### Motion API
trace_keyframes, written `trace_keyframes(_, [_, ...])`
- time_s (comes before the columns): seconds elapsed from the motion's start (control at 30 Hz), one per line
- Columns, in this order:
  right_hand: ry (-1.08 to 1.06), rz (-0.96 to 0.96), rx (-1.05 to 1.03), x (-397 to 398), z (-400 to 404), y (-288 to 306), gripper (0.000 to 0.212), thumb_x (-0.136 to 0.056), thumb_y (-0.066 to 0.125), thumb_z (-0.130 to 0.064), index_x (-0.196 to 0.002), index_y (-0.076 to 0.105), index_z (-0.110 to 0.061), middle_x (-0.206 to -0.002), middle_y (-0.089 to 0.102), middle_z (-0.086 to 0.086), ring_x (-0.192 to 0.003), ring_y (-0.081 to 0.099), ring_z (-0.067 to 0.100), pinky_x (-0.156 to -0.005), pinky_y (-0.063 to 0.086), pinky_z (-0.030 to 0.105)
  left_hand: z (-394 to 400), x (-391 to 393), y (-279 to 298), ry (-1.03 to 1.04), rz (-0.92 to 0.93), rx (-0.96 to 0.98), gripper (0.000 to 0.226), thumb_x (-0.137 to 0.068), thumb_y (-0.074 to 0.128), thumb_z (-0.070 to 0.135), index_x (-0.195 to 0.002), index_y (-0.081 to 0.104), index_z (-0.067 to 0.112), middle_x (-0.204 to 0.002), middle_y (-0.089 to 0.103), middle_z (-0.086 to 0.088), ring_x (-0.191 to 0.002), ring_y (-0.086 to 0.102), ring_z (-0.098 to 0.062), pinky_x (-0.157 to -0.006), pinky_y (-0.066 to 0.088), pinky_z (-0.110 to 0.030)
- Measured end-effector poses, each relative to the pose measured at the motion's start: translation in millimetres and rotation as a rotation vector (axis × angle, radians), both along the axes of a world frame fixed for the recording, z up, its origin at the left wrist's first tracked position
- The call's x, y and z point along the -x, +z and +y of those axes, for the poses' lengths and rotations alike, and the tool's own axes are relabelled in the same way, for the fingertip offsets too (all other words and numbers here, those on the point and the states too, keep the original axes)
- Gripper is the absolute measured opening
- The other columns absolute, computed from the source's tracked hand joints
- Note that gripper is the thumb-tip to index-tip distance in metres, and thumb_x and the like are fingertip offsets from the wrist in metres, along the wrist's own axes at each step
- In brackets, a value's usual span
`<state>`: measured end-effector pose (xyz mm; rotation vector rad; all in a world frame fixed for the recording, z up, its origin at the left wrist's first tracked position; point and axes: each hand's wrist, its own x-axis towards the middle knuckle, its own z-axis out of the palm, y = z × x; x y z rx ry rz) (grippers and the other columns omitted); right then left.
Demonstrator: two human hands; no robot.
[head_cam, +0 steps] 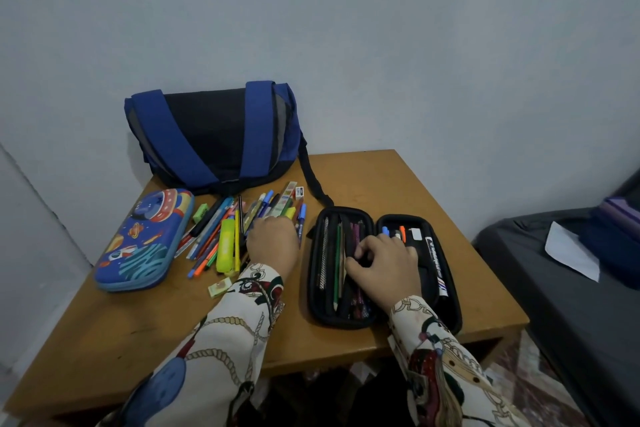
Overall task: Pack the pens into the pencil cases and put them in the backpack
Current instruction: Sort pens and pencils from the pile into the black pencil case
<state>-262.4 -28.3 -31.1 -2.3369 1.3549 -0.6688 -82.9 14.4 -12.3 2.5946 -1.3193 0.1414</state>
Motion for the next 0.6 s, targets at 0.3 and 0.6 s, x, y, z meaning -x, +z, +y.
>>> trace_keyframes(0.3, [-0.002, -0.136, -0.049, 0.6, -3.2, -3.4, 0.021, -0.091, 0.057, -0.030, -0.072, 0.059, -0.023, -0.080, 0.058, -0.008, -0.086, 0.050, 0.012, -0.091, 0.028, 0.033, 18.4, 31.0, 6.3, -0.170, 0.353, 0.356, 0.020, -0.096, 0.052, 0.024, -0.108, 0.063, 0.012, -0.087, 0.067, -0.003, -0.079, 0.063, -0.020, -0.067, 0.051, -0.035])
trace_keyframes(0.6, [-0.006, -0.185, -0.048, 0.5, -4.2, -4.8, 0.021, -0.089, 0.057, -0.028, -0.070, 0.057, -0.021, -0.077, 0.058, -0.008, -0.084, 0.051, 0.011, -0.086, 0.023, 0.030, 26.7, 54.9, -19.2, -0.429, 0.266, 0.277, 0.030, -0.099, 0.047, 0.033, -0.118, 0.064, 0.018, -0.093, 0.054, 0.004, -0.107, 0.047, -0.016, -0.093, 0.044, -0.032])
